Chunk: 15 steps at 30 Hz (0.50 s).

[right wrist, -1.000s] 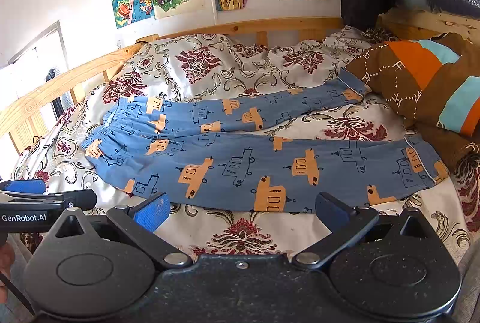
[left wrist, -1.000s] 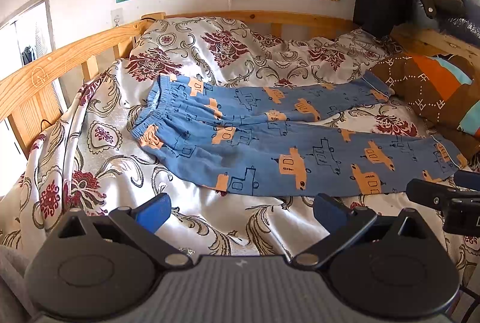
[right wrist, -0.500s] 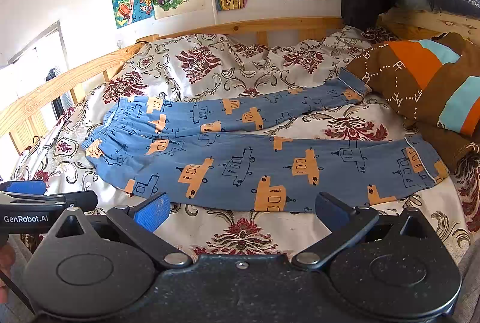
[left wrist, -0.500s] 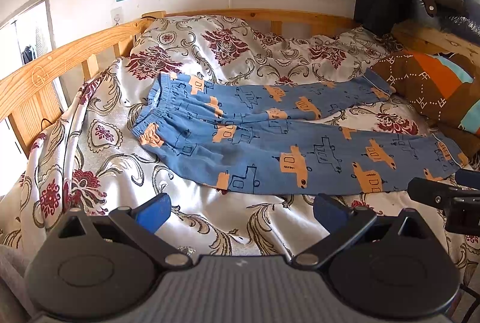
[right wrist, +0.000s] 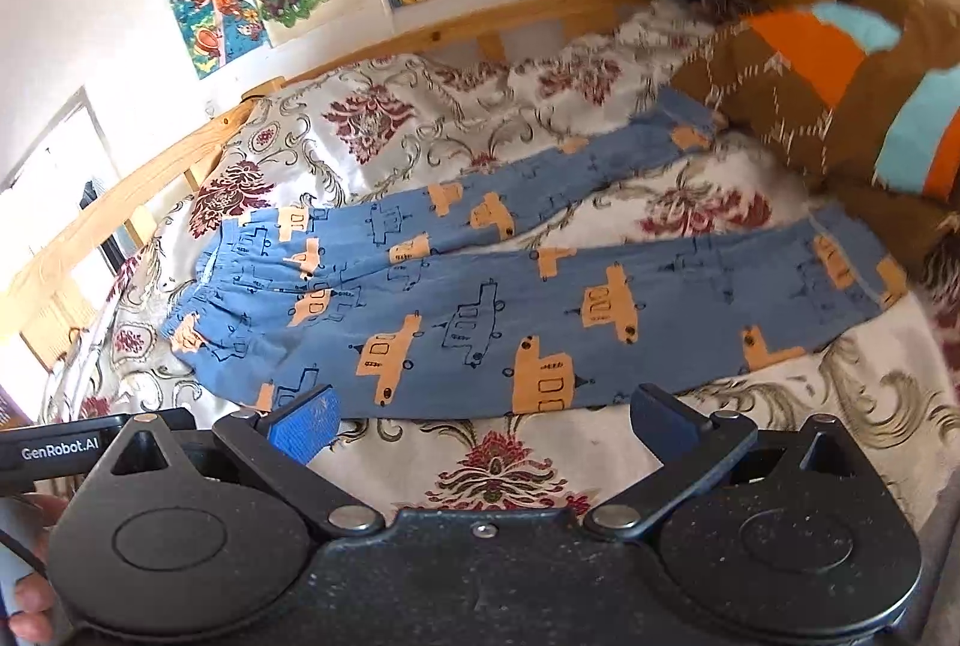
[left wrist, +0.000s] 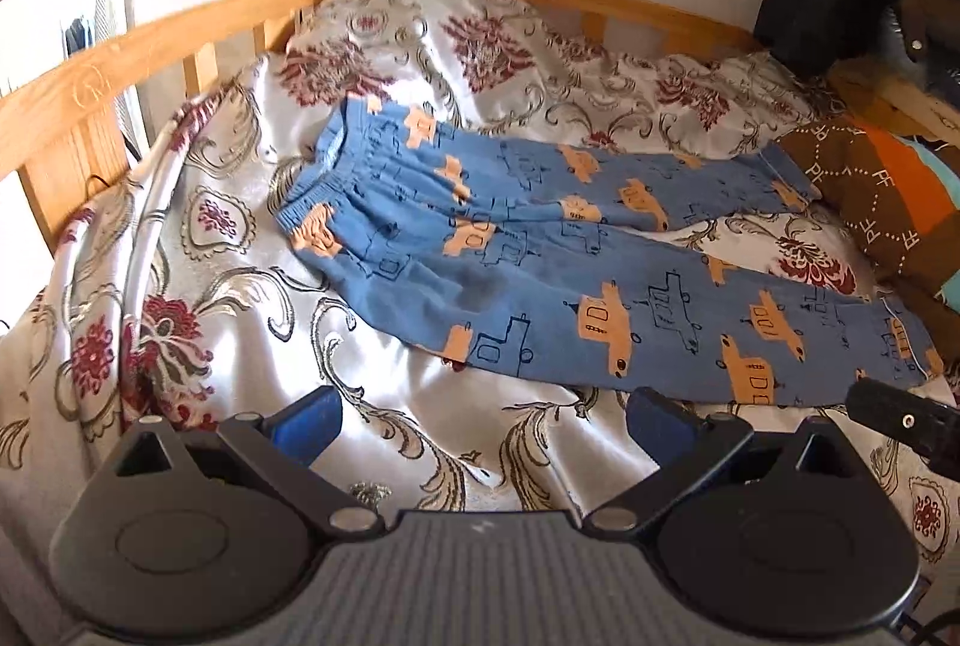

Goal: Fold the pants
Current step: 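Move both tools to the pant leg hems and close on them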

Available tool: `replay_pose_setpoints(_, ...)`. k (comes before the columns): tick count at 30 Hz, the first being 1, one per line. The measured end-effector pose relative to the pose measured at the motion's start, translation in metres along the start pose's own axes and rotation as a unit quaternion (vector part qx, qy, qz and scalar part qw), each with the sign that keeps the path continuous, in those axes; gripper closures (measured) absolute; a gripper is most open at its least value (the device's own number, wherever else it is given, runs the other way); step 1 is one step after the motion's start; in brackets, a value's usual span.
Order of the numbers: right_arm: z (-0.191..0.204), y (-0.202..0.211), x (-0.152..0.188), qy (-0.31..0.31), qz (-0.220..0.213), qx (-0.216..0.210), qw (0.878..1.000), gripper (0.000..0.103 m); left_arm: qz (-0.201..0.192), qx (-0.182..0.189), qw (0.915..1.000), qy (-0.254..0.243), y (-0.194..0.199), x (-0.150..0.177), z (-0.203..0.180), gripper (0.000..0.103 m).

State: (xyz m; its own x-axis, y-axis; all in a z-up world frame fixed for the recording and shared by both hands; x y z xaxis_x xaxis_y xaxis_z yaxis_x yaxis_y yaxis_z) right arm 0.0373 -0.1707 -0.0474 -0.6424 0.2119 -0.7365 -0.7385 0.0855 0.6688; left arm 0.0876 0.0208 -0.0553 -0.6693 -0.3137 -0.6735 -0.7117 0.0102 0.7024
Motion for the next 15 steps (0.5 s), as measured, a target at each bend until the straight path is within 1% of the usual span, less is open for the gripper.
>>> replay_pose_setpoints(4,-0.005,-0.014,-0.009,0.007,0.015,-0.008,1.000,0.000,0.028,0.003,0.9994,-0.019,-0.019,-0.017,-0.001,0.000)
replay_pose_setpoints(6,-0.006,-0.024,-0.019,0.026,0.022,-0.020,0.999,0.000,0.040,0.004,0.9987,-0.030,-0.030,-0.032,-0.001,0.000)
replay_pose_setpoints(8,-0.007,-0.038,-0.037,0.058,0.022,-0.034,0.997,0.000,0.047,0.008,0.9977,-0.047,-0.042,-0.055,-0.002,0.000)
replay_pose_setpoints(10,-0.007,-0.055,-0.060,0.113,0.005,-0.046,0.993,0.001,0.042,0.011,0.9968,-0.068,-0.057,-0.084,-0.003,0.000)
replay_pose_setpoints(12,-0.008,-0.078,-0.082,0.165,0.001,-0.055,0.985,0.001,0.026,0.013,0.9945,-0.100,-0.075,-0.115,-0.007,0.000)
replay_pose_setpoints(14,-0.008,-0.111,-0.108,0.213,0.001,-0.075,0.974,0.001,0.005,0.013,0.9886,-0.150,-0.098,-0.144,-0.014,0.000)
replay_pose_setpoints(15,-0.006,-0.126,-0.117,0.230,0.002,-0.085,0.970,0.001,-0.006,0.013,0.9835,-0.180,-0.114,-0.160,-0.018,0.000)
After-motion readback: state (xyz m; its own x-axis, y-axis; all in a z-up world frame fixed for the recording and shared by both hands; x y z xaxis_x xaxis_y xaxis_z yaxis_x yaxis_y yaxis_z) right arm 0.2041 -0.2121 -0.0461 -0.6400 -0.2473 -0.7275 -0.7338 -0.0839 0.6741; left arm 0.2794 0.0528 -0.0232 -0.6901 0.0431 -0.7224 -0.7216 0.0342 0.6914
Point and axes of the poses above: each gripper's, at about its wrist camera, not at the fingertips, and y roughly against the way its jaws point, z to its left, x to its underside, the point moved 8 cm from there along -y, roughly the way its jaws point, and after that the axes turned 13 degrees about y, right-handed, at the moved point
